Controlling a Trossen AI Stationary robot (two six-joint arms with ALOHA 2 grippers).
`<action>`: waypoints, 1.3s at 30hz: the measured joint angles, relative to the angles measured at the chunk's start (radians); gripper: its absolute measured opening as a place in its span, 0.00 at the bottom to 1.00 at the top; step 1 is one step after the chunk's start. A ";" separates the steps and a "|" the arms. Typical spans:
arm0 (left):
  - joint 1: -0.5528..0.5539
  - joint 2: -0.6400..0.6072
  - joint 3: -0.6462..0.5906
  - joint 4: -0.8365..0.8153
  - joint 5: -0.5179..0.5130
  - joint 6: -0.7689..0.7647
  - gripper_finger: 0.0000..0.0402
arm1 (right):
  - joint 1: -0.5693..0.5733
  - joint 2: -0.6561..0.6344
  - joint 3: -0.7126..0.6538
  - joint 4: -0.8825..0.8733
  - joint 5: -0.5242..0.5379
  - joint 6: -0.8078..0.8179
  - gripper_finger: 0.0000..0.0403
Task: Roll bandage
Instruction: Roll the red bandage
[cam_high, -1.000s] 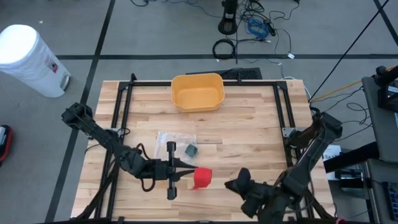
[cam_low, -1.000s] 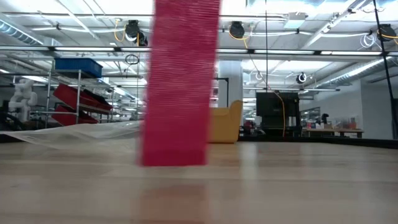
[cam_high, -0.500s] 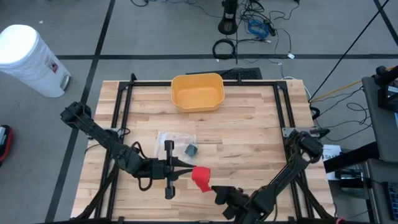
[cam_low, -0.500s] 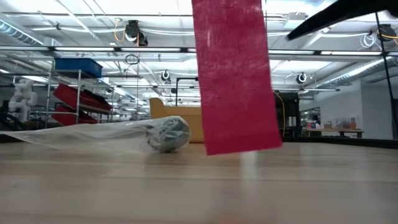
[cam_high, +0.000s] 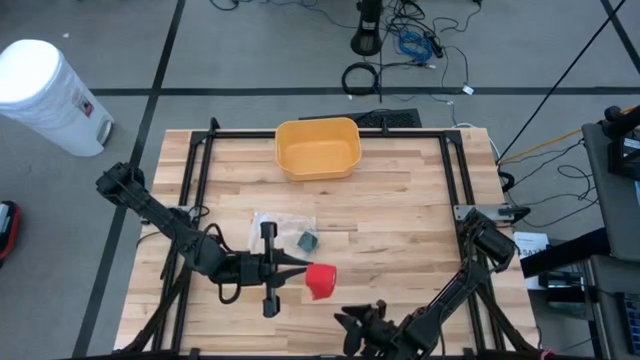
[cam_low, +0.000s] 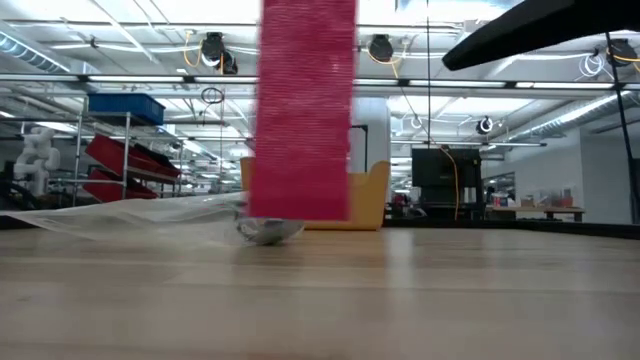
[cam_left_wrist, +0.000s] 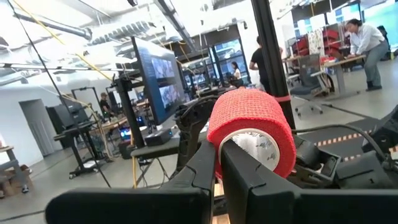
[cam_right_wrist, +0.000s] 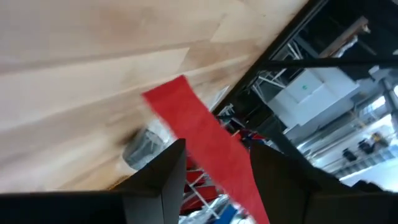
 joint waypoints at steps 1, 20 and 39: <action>0.000 0.000 0.000 0.010 0.000 0.003 0.05 | -0.003 0.000 0.000 0.001 0.000 -0.024 0.41; -0.003 0.000 0.000 0.017 -0.017 0.018 0.05 | -0.051 0.000 0.000 0.025 -0.135 -0.205 0.59; -0.003 0.000 0.000 0.017 -0.018 0.018 0.05 | -0.143 0.039 -0.001 0.042 -0.286 -0.313 0.59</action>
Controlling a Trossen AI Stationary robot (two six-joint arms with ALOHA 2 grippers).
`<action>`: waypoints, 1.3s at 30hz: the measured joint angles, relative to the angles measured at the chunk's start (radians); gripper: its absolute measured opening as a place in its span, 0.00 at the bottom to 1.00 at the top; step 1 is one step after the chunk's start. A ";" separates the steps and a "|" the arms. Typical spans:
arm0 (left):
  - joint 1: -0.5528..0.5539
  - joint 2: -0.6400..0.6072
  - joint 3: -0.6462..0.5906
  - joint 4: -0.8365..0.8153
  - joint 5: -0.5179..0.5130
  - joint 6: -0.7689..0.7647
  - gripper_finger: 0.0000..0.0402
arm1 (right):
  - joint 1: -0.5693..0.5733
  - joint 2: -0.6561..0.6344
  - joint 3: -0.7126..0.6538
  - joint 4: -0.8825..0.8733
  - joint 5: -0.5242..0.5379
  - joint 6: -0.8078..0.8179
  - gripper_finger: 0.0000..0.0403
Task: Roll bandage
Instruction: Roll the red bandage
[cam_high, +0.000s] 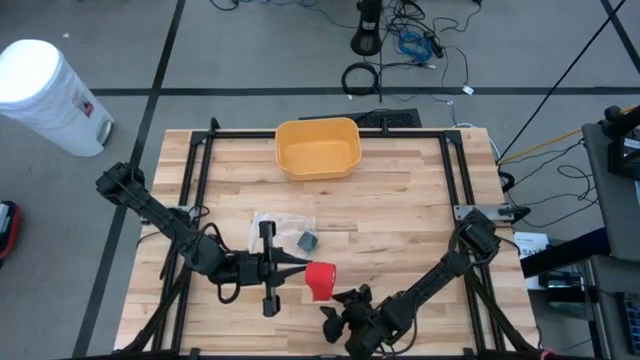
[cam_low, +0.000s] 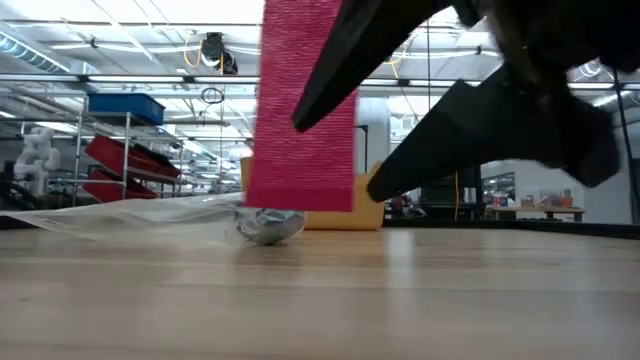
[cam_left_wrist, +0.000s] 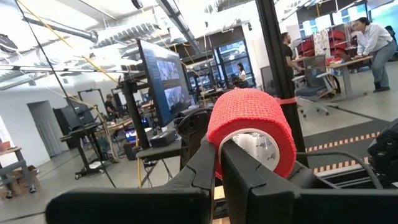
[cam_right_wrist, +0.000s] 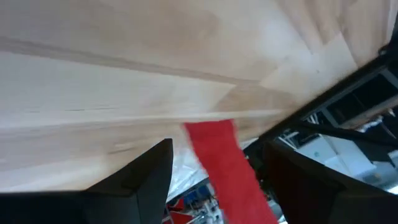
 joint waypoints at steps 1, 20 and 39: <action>0.000 0.000 0.000 0.000 0.000 0.000 0.05 | -0.002 0.005 0.000 0.011 0.001 -0.001 0.58; 0.000 0.000 0.000 0.000 0.000 0.000 0.05 | -0.026 0.007 0.000 0.128 -0.053 -0.092 0.40; 0.000 0.000 0.000 0.000 0.000 0.001 0.05 | -0.047 0.016 0.000 0.186 -0.177 -0.089 0.24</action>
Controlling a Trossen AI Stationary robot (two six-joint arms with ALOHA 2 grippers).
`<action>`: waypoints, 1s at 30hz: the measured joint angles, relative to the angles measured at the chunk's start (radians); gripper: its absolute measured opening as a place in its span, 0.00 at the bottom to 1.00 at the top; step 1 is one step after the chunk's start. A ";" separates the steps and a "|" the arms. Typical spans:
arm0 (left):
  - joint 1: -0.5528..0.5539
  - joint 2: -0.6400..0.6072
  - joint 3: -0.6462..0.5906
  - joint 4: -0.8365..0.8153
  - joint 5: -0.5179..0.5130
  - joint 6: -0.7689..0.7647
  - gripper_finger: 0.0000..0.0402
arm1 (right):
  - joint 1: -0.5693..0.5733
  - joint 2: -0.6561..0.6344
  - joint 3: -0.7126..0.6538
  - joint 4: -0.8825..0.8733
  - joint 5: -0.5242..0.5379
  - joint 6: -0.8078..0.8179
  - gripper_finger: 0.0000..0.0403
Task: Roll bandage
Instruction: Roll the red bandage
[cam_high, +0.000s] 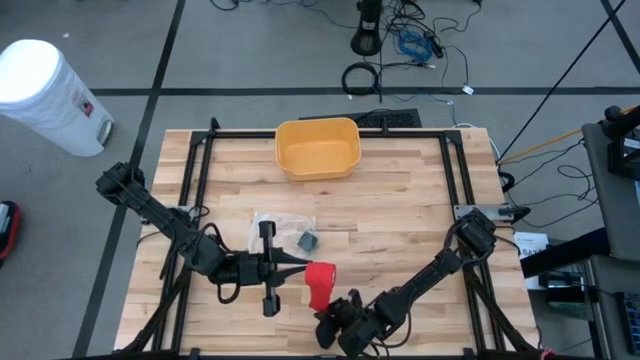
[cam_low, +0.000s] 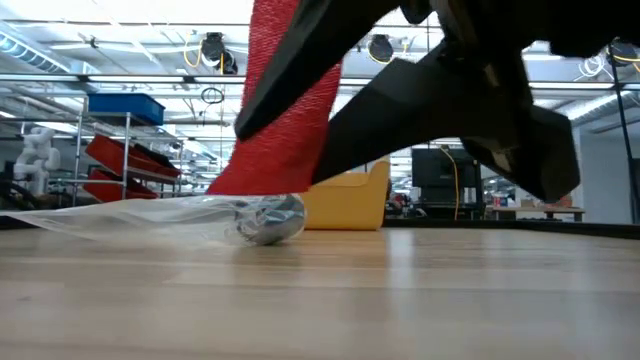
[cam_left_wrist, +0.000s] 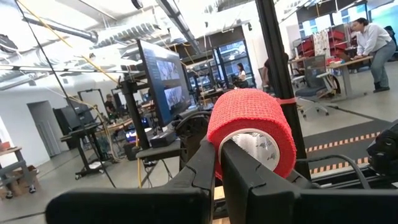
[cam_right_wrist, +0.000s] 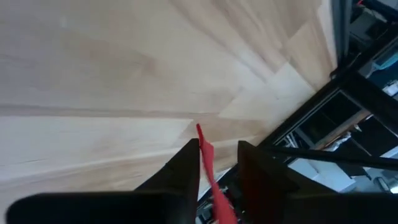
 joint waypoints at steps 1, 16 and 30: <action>0.000 0.000 0.000 0.000 0.000 0.000 0.05 | -0.002 0.001 0.000 -0.002 0.002 0.002 0.22; 0.002 0.000 0.000 -0.021 -0.025 0.056 0.05 | 0.050 0.002 0.000 0.028 0.078 0.264 0.00; 0.004 0.000 0.000 -0.053 -0.243 0.152 0.05 | 0.166 0.001 0.227 0.164 0.295 0.141 0.00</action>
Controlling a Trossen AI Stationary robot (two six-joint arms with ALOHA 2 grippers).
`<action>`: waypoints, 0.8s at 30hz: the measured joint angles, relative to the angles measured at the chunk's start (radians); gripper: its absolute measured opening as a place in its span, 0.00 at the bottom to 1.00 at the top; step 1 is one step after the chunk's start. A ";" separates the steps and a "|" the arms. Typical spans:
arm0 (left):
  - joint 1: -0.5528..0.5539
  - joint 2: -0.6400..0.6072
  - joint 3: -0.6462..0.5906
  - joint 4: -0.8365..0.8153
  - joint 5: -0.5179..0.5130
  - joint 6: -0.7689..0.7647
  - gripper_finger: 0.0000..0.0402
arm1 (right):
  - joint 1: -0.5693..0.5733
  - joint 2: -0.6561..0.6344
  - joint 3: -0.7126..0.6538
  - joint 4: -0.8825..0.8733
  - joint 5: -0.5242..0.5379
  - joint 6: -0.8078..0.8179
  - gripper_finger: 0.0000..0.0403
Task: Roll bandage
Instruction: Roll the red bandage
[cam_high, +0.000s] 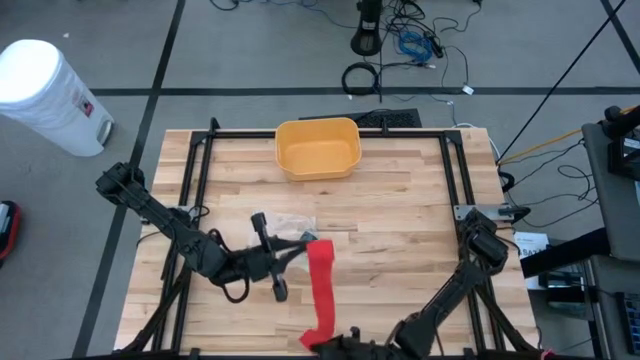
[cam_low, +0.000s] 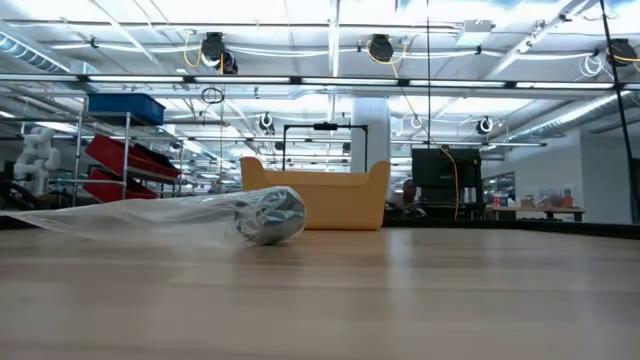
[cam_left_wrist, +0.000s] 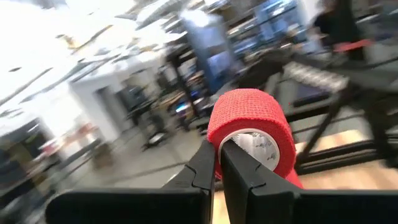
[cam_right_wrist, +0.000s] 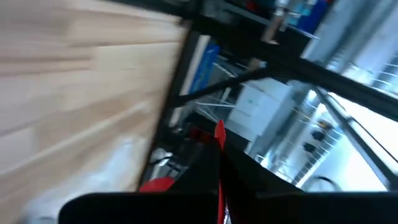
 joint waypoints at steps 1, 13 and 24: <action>0.001 0.000 0.000 0.002 -0.043 -0.004 0.05 | 0.007 -0.001 0.028 0.000 0.005 -0.009 0.00; 0.000 0.000 0.000 -0.025 -0.111 0.005 0.05 | 0.067 -0.002 0.346 -0.006 0.217 -0.297 0.00; -0.003 0.000 0.000 -0.189 0.014 0.013 0.05 | 0.071 -0.002 0.634 -0.007 0.224 -0.467 0.00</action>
